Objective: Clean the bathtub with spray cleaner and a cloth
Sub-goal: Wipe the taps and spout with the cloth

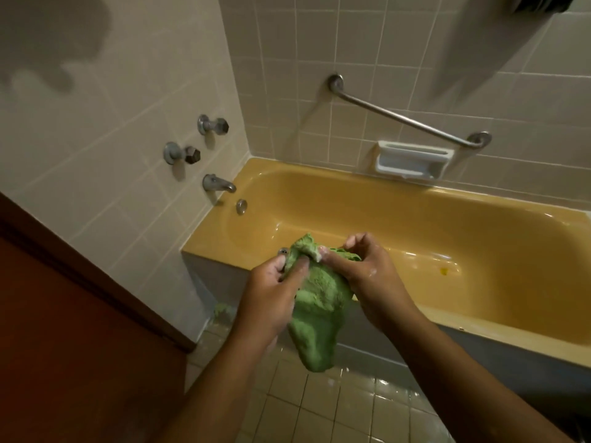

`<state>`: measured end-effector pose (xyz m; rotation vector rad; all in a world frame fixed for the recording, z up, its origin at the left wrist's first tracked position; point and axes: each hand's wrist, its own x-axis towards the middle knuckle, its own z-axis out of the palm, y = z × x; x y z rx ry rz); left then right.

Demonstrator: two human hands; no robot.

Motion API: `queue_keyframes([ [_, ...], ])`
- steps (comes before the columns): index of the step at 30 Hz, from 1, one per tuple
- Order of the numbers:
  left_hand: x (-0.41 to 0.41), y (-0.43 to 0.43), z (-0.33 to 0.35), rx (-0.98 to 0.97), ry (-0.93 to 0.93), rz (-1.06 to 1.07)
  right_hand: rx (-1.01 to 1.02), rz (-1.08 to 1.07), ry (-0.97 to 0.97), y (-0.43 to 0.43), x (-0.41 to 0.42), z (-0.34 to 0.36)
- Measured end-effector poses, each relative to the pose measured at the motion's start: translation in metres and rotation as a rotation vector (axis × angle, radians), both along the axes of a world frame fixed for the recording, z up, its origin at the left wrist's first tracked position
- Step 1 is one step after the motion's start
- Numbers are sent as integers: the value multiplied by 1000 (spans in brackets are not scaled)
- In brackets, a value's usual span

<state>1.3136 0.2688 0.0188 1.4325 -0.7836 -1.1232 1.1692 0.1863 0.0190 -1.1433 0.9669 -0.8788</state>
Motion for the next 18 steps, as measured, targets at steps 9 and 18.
queue_keyframes([
  [9,14,6,-14,78,0,147,-511,-11,556,30,19,-27],
  [18,20,10,-12,44,45,51,-526,-26,652,27,25,-20],
])
